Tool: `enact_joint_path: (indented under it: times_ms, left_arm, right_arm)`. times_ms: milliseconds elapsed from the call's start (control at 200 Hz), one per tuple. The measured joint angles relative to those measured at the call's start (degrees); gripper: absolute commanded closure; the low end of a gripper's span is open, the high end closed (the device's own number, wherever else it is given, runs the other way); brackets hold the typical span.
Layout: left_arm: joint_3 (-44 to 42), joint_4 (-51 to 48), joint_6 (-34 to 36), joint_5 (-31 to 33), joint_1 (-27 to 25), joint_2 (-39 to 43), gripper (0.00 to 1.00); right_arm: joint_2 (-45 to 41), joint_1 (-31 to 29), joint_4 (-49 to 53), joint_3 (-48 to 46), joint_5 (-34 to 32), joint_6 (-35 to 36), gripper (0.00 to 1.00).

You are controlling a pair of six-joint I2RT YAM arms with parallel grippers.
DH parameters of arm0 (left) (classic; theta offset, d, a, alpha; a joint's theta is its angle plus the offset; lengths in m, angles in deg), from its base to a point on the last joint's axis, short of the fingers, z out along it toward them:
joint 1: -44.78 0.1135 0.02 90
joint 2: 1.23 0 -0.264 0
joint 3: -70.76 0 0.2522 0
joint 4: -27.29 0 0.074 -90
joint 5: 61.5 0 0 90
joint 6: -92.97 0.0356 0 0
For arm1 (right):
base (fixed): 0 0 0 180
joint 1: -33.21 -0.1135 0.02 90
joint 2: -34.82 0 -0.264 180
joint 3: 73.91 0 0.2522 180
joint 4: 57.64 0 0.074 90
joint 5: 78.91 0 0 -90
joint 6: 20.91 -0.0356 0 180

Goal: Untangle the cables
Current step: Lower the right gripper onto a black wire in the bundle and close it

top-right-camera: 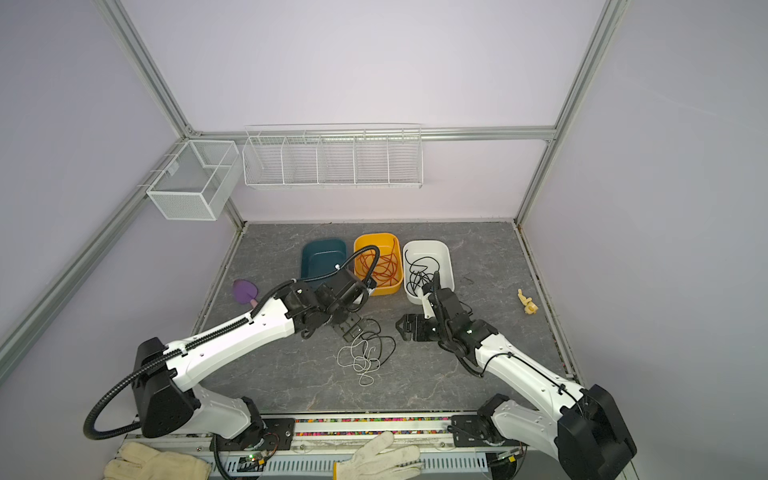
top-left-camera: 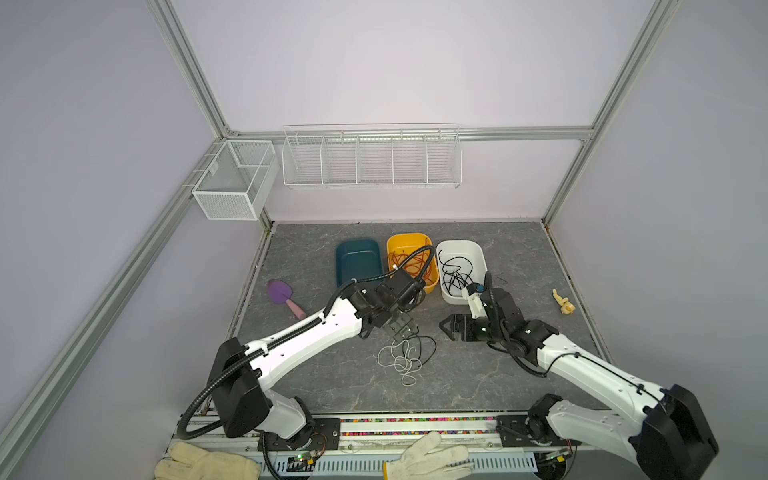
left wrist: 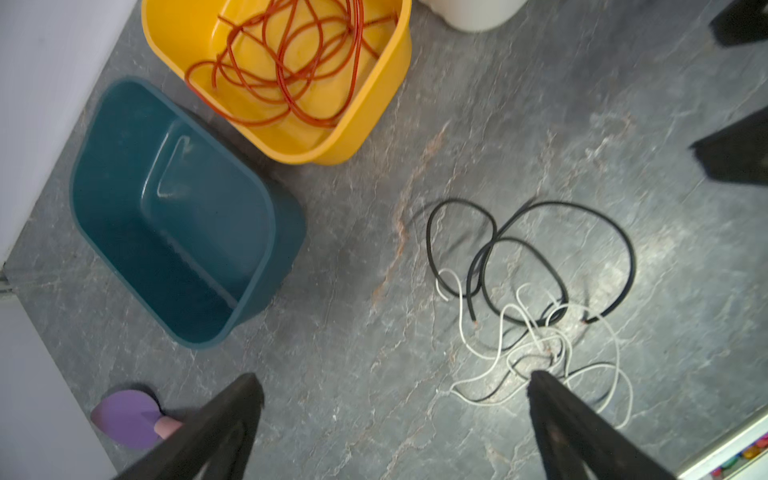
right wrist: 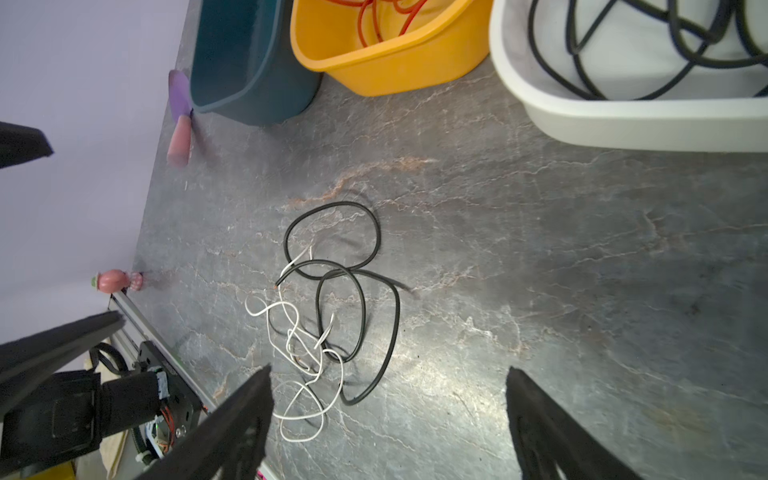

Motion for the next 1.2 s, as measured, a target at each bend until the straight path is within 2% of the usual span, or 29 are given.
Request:
enact_joint_path:
  times_ms: [175, 430, 740, 934, 1199]
  left_arm:
    - [-8.04, 0.66, -1.14, 1.66, -0.37, 5.29, 0.01]
    - [-17.18, 7.72, -0.42, 1.64, -0.79, 11.28, 0.01]
    - [-24.35, 12.98, 2.08, 0.35, -3.21, 16.74, 0.00]
    - [-25.09, 13.77, 2.95, 0.66, -3.23, 17.46, 0.01]
    - [-25.09, 13.77, 4.28, 2.60, -3.28, 16.35, 0.01]
  right_arm:
    - [1.57, -5.05, 1.07, 0.94, 0.07, 0.11, 0.11]
    - [2.84, -7.30, 2.05, 0.94, -0.04, -0.90, 0.00]
    - [7.26, -9.27, 2.03, 0.59, 0.02, -2.14, 0.27]
    - [10.32, -10.10, 1.62, 0.59, -0.22, -2.62, 0.37]
    - [13.16, -11.58, 0.33, 0.59, -1.01, -3.23, 0.42]
